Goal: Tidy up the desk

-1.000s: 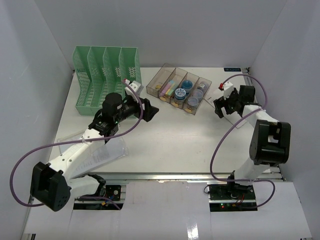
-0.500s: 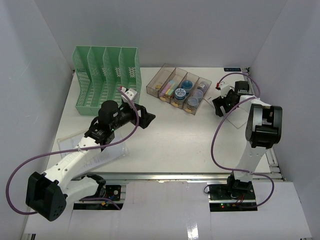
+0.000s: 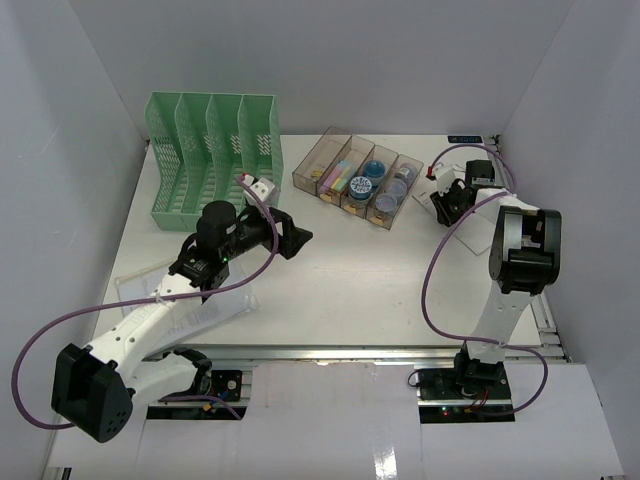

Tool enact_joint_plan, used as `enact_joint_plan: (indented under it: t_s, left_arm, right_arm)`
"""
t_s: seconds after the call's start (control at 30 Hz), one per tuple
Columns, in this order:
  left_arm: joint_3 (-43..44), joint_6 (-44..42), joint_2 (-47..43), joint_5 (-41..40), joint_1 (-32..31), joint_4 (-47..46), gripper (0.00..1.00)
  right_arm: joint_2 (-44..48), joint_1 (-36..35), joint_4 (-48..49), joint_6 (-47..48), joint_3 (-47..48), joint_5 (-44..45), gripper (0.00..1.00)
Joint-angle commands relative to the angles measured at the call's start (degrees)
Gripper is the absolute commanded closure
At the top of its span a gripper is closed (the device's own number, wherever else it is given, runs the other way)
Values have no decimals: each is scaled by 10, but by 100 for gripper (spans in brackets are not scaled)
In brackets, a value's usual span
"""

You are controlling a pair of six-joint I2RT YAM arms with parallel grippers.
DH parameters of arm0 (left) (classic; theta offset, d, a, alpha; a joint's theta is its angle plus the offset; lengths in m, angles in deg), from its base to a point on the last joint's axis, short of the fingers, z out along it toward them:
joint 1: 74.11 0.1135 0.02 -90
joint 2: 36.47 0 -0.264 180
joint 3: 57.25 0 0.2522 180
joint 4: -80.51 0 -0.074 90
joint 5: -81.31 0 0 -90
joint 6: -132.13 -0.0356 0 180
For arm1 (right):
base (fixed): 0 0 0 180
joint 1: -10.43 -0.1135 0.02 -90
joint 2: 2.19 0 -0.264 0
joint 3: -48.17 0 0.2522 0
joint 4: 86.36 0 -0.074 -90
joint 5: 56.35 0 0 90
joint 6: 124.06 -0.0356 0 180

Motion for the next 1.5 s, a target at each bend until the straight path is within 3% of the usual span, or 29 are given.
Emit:
enact_joint_plan:
  t_s: [0.0,0.27,0.63,0.87,1.2,1.3,1.47]
  left_arm:
    - [-1,5,0,40,4,-22,2]
    - [-13,49,18,118,3,-67,2]
    - [-15,52,20,127,3,-71,2]
    - [-18,52,9,119,3,-74,2]
    - [-19,39,16,101,3,-65,2]
    - [-17,35,26,99,5,-62,2]
    - [-14,30,41,97,9,-57,2]
  right_arm:
    - [-10,4,-50,30,-39,31,69]
    - [46,5,-68,45,-99,4,77]
    - [115,11,-141,40,-124,-84,73]
    - [116,39,-170,1,-11,-129,47]
    - [6,48,-120,15,179,-129,11]
    - [-31,49,-105,40,222,-134,4]
    - [-120,49,-139,71,313,-142,2]
